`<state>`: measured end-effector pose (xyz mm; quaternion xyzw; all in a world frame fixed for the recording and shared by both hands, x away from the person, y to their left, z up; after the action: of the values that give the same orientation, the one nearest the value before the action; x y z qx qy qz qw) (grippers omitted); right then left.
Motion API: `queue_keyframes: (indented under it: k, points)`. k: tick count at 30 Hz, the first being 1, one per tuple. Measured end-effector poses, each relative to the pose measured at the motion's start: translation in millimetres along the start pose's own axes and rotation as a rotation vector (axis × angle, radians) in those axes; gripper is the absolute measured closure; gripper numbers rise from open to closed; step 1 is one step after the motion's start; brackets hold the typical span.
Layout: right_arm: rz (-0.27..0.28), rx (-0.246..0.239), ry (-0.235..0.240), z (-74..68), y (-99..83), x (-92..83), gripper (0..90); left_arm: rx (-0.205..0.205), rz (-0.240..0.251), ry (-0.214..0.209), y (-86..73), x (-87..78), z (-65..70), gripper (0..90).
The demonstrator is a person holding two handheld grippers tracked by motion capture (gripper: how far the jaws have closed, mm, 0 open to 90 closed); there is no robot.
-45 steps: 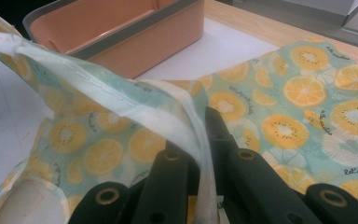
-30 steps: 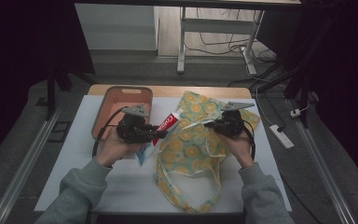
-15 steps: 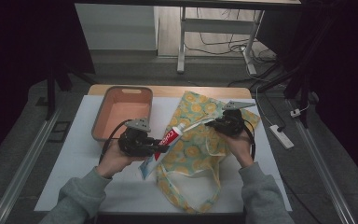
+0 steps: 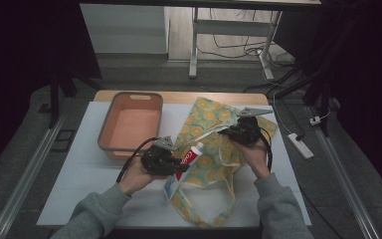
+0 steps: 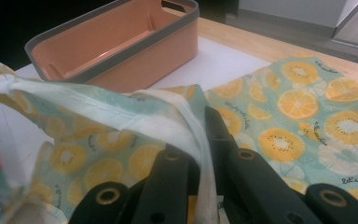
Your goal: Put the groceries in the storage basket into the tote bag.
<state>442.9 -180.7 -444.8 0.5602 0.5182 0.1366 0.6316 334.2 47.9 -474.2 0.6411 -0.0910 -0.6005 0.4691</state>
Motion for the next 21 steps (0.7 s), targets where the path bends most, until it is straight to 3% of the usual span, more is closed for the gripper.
queue_keyframes:
  k: [7,13,21]
  points:
    - [0.014,-0.004,0.006,-2.0,2.7,-2.8,88.6,-0.004,-0.028,-0.011,6.0,16.6,0.1,76.6]
    - [0.044,0.0,0.019,-6.3,6.3,-5.0,88.6,0.007,-0.072,0.013,12.3,36.1,4.9,76.6]
    - [0.09,-0.007,0.038,-16.8,13.7,-10.8,88.7,-0.031,-0.077,0.081,21.1,58.9,-7.7,76.9]
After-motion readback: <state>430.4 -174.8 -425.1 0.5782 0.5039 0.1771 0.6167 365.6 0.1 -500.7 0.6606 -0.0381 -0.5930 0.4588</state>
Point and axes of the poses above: each handheld gripper's, and its own axes: x roughly forward along the jaws, y roughly out of its top, z roughly to its right, the point moved 4 cm from there along x, roughly forward along the jaws, and after that the axes turned 4 degrees about y, right-handed, at the moved point
